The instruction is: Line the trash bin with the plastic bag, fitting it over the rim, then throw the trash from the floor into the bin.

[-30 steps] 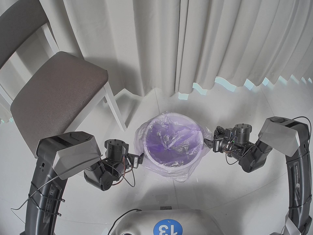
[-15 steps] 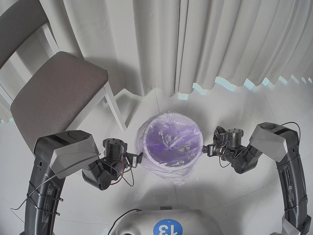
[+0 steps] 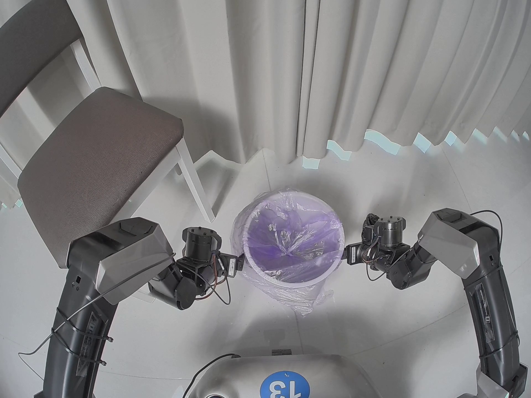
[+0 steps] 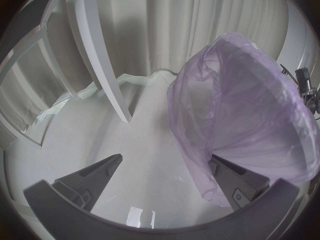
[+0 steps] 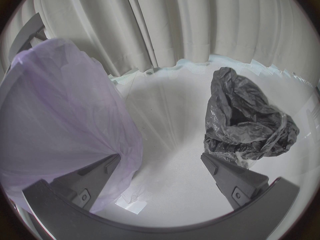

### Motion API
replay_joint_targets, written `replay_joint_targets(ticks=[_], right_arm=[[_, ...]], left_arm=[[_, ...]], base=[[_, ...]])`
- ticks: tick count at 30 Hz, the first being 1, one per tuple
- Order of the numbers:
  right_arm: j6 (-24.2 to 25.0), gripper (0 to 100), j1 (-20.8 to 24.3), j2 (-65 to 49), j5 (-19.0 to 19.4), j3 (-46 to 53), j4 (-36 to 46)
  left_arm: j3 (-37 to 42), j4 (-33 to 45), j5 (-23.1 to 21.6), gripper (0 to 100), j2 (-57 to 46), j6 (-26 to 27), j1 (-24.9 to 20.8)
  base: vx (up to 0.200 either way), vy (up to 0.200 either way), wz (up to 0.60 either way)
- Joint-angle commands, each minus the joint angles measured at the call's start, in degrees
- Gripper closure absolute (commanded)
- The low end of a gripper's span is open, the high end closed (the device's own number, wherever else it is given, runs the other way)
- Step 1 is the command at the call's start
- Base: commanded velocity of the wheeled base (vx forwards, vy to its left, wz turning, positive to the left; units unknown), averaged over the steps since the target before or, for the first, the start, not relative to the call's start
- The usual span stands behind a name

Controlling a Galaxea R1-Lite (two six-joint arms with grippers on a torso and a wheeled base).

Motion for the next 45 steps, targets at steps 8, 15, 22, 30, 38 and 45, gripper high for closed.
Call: replay_joint_targets(ticks=[8,15,22,30,38,45], right_arm=[[-0.4,0,-0.8,0.4,0.0,0.2,-0.1],[-0.5,0,-1.8,-6.2,0.0,9.7,-4.6],[-0.3,0,-2.3,-11.0,-1.0,21.1,-11.3],[-0.3,0,-3.0,-17.0,-1.1,33.8,-21.5],[-0.3,0,-3.8,-24.2,-1.1,37.9,-21.2],[-0.3,0,-4.0,-29.2,-1.1,41.1,-21.3]], left_arm=[[-1.9,-0.6,0.2,0,1.7,-1.3,-0.3],[8.8,-10.3,2.2,0,-2.7,-6.6,-0.9],[19.0,-19.4,1.0,0,-5.9,-6.8,-0.2],[22.7,-24.8,0.1,0,-7.4,-6.9,1.4],[17.6,-22.7,0.1,0,-7.4,-6.6,1.9],[8.5,-15.2,0.1,0,-5.4,-6.7,1.4]], base=[[0.000,0.000,0.00],[0.000,0.000,0.00],[0.000,0.000,0.00],[0.000,0.000,0.00],[0.000,0.000,0.00],[0.000,0.000,0.00]])
